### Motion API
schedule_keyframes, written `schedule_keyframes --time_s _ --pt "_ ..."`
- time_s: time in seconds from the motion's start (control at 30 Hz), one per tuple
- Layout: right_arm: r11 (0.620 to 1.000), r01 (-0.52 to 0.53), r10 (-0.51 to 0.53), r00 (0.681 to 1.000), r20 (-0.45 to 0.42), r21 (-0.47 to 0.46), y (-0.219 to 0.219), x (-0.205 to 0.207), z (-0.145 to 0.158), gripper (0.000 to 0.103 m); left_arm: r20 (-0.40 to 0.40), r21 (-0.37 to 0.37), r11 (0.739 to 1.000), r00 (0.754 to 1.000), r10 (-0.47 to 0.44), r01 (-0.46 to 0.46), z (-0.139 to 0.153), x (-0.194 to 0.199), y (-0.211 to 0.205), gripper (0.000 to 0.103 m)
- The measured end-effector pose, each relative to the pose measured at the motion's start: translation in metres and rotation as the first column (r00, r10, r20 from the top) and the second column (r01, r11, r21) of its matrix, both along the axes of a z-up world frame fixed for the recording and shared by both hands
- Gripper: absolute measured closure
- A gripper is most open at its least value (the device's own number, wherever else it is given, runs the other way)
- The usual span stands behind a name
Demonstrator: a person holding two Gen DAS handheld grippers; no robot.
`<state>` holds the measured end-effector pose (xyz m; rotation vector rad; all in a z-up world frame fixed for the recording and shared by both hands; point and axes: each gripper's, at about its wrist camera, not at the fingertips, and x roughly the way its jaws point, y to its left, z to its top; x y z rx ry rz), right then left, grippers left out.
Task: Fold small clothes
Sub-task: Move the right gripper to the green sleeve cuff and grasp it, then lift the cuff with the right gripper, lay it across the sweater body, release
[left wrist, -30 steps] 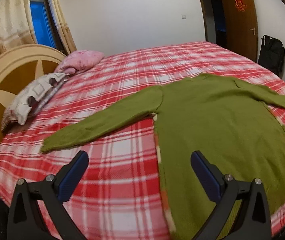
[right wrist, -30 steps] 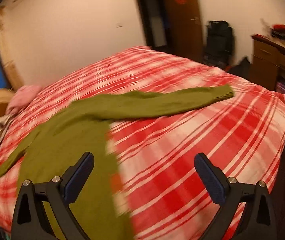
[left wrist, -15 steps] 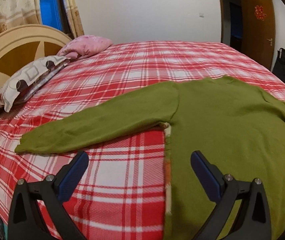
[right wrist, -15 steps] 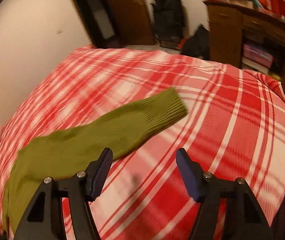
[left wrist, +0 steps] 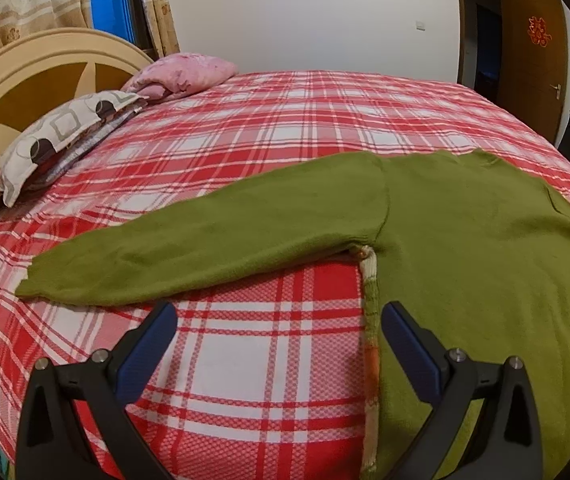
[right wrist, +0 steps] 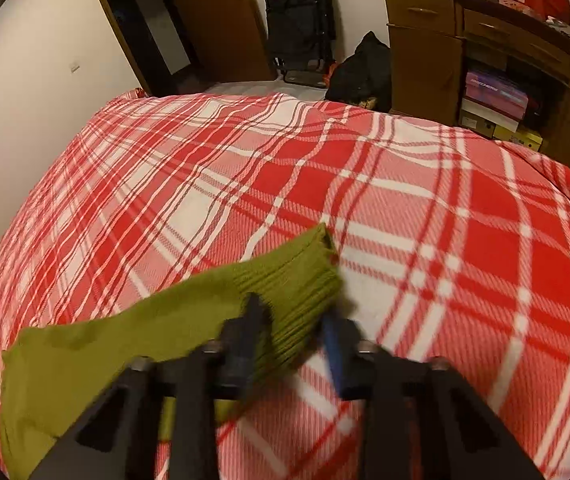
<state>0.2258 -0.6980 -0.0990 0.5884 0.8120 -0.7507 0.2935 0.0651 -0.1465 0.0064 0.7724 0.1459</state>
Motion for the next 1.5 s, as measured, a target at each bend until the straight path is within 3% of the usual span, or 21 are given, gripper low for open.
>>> schedule_keyframes --time_s 0.1,0.33,0.47,0.63,0.8,1.03,1.1,1.23,1.4,1.5 --pt "1.000 -0.017 0.017 1.000 0.015 -0.010 0.002 0.003 0.005 0.093 0.000 -0.011 1.000 1.000 -0.015 0.015 -0.001 -0.002 0.001 0.000" --pt "0.984 -0.125 0.133 0.990 0.048 -0.129 0.042 0.033 0.044 0.094 0.028 -0.058 0.998 0.999 -0.032 0.033 0.008 -0.006 0.010 0.000" --pt "0.952 -0.219 0.240 0.968 0.075 -0.214 0.085 0.062 0.079 0.094 0.044 -0.081 0.996 0.999 -0.033 0.036 0.012 -0.010 0.014 0.000" --pt "0.879 -0.358 0.403 0.911 0.092 -0.314 0.156 0.096 0.117 0.094 0.043 -0.121 0.992 0.999 -0.029 0.034 0.011 -0.014 0.021 0.000" --pt "0.773 -0.496 0.570 0.817 0.089 -0.395 0.244 0.122 0.140 0.094 0.044 -0.146 0.989 0.999 -0.031 0.038 0.010 -0.017 0.025 0.000" --pt "0.575 -0.672 0.771 0.636 0.033 -0.467 0.377 0.144 0.135 0.094 0.051 -0.169 0.985 0.999 -0.020 0.028 0.009 -0.020 0.033 0.000" --pt "0.508 -0.719 0.820 0.573 0.010 -0.475 0.416 0.144 0.122 0.094 0.048 -0.178 0.984 0.999 -0.016 0.025 0.008 -0.022 0.036 0.000" --pt "0.423 -0.783 0.875 0.484 -0.019 -0.456 0.470 0.146 0.090 0.094 0.044 -0.179 0.983 0.999 -0.019 0.027 0.006 -0.022 0.039 0.000" --pt "0.330 -0.852 0.917 0.391 -0.075 -0.407 0.526 0.142 0.038 0.094 0.032 -0.201 0.979 0.999 -0.013 0.019 0.005 -0.021 0.047 0.000" --pt "0.301 -0.885 0.930 0.354 -0.095 -0.355 0.538 0.139 0.010 0.093 0.021 -0.208 0.978 1.000 -0.014 0.018 0.004 -0.019 0.047 0.000"
